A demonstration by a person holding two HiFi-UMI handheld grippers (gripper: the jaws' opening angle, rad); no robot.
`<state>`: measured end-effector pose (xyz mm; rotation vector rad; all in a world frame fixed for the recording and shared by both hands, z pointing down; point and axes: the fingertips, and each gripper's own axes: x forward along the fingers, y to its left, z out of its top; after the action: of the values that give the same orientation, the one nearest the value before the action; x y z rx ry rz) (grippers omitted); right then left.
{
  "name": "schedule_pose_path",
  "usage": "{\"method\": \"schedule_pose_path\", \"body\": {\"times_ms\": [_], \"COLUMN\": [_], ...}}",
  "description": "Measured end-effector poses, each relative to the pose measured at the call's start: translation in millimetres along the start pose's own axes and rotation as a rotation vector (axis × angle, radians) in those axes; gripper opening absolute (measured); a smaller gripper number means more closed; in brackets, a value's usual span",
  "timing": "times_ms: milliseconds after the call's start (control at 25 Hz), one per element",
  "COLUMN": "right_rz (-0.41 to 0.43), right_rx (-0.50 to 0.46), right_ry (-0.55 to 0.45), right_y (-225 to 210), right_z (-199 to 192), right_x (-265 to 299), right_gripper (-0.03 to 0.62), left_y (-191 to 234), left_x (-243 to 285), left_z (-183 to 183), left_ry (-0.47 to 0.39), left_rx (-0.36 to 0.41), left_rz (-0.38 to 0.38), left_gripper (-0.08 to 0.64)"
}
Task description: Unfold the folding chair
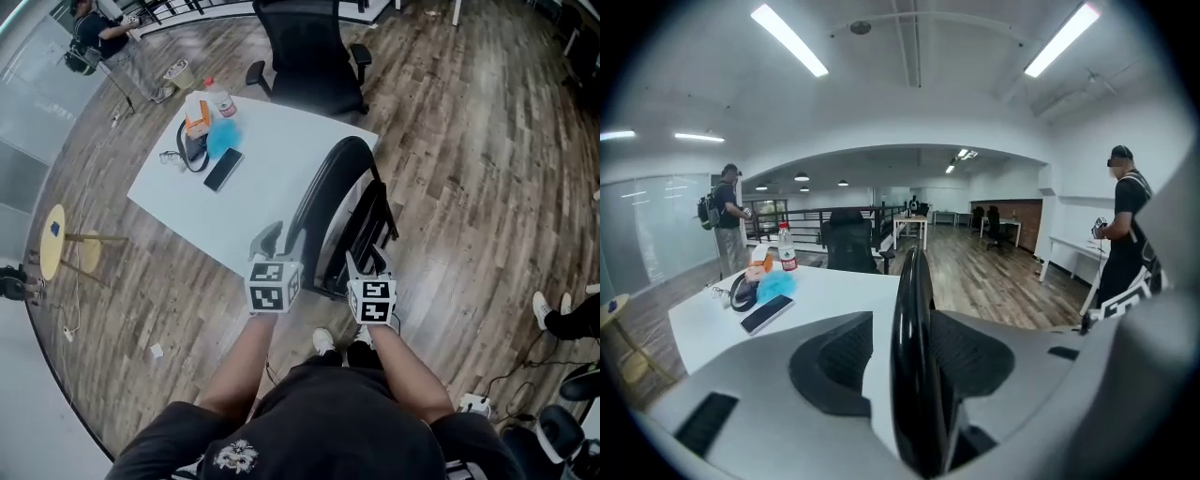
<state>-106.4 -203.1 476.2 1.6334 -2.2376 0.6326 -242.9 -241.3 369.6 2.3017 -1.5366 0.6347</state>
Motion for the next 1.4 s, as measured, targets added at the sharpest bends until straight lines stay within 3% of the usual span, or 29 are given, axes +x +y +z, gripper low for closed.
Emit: {"method": "schedule_pose_path", "body": {"times_ms": [160,320,640,880,1080,1400], "right_rz": [-0.040,-0.063,-0.148,-0.248,-0.300,-0.317], "right_rx": [0.082,0.127,0.094,0.064,0.080,0.129], "right_ry": [0.090,0.181,0.353,0.431,0.473,0.474], "right_y": [-20.4,-20.7,2.0,-0.9,-4.8,-2.4], "right_z": [-16.6,-39.2,-75.9,-90.1,-107.3,-109.0], "right_x": [30.0,59.2,110.8,129.5,144.4,144.0], "right_gripper": [0.273,0.293,0.305,0.307,0.307,0.305], "left_y": [-7.6,-12.6,-9.2,-19.1,-26.6,-26.9], "left_x": [24.7,42.6,66.6,73.8,73.7,71.9], "left_z": [0.1,-7.0,-18.4,-33.0,-38.2,-42.0], "left_ry": [0.087,0.170,0.266,0.393,0.410,0.410], "left_rx": [0.016,0.037,0.051,-0.022,-0.025,-0.002], "left_rz": [-0.028,-0.070,-0.186,-0.287,-0.395,-0.439], "left_gripper": [0.227,0.238,0.238,0.235,0.184,0.144]}}
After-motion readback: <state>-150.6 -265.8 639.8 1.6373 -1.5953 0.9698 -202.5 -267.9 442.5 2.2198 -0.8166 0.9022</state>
